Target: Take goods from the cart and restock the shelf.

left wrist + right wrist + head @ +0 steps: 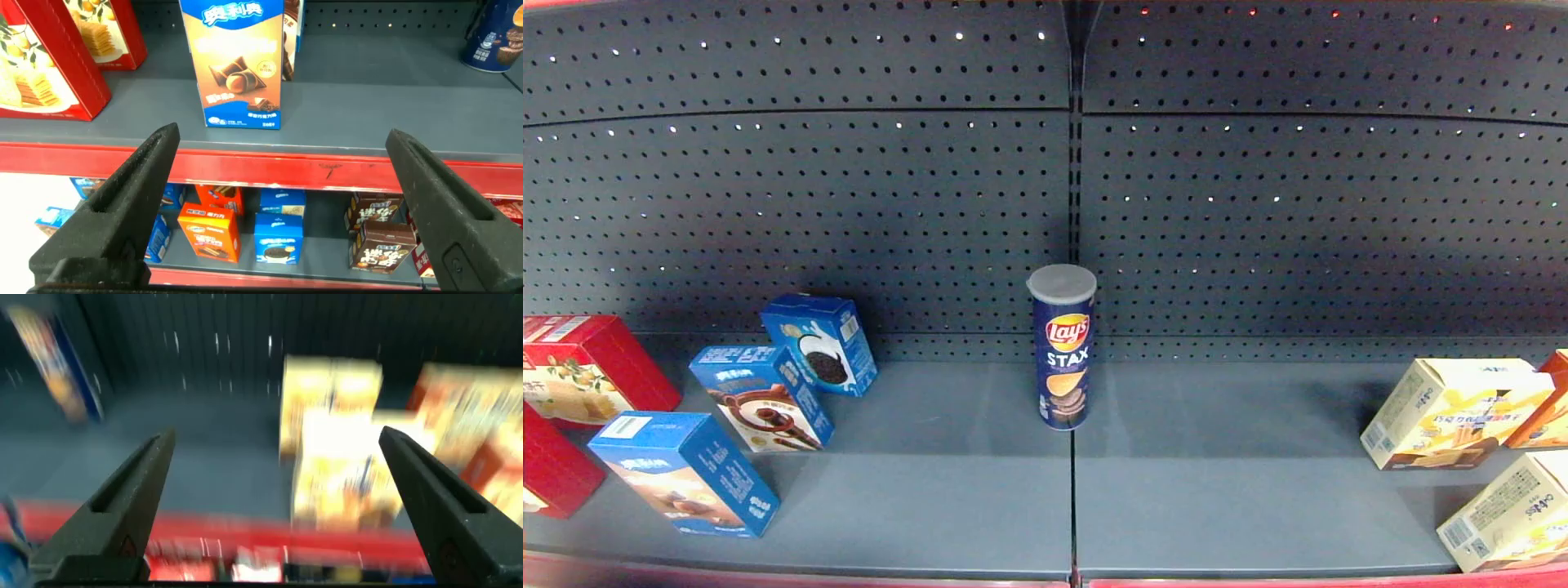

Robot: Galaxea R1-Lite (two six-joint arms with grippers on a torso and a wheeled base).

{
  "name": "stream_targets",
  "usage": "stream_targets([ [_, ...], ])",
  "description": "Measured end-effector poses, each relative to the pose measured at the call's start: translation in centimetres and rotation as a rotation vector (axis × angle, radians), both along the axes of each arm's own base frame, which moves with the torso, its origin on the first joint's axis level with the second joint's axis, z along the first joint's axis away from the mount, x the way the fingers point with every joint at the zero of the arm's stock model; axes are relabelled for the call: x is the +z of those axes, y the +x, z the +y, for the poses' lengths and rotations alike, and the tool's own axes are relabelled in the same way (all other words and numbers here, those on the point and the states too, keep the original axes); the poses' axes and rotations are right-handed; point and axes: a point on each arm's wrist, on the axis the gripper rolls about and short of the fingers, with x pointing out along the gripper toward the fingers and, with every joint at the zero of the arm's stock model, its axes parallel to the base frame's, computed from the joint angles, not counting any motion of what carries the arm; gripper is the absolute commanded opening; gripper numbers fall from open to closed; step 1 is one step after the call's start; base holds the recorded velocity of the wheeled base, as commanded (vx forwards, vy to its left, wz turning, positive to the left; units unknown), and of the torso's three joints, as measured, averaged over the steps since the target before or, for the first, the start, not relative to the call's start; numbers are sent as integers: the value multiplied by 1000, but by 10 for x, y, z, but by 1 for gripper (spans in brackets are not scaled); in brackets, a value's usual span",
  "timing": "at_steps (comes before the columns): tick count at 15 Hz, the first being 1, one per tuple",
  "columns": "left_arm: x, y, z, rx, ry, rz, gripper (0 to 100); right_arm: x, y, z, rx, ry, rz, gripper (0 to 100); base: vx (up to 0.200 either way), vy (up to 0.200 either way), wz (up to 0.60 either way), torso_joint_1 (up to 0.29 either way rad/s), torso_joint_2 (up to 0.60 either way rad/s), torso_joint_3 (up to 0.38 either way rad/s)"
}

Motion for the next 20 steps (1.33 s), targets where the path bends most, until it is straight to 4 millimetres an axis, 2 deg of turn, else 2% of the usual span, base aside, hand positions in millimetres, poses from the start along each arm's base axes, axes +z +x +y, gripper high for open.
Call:
stream_targets([
  [2,0,0,0,0,-7,0,100,56,-2,1,-13,39,-72,100,0,0,0,0,0,0],
  [3,0,0,0,0,-11,-1,100,76,-3,2,-30,51,-70,100,0,0,0,0,0,0],
  [5,0,0,0,1,-13,-1,100,99,-5,6,-96,69,-10,100,0,0,0,0,0,0],
  [7,0,0,0,1,-13,-1,100,102,-4,6,-183,94,65,100,0,0,0,0,0,0],
  [9,0,0,0,1,-13,-1,100,96,-4,2,-381,99,137,100,0,0,0,0,0,0],
  [10,0,0,0,1,-13,-1,100,91,-5,1,-427,86,197,100,0,0,0,0,0,0],
  [12,0,0,0,1,-13,-1,100,88,-9,3,-435,79,249,100,0,0,0,0,0,0],
  [15,0,0,0,1,-13,-1,100,71,-25,16,-352,90,309,100,0,0,0,0,0,0],
  [18,0,0,0,1,-13,-1,100,47,-38,34,-289,32,280,100,0,0,0,0,0,0],
  [20,0,0,0,1,-13,-1,100,38,-42,42,-302,-1,241,100,0,0,0,0,0,0],
])
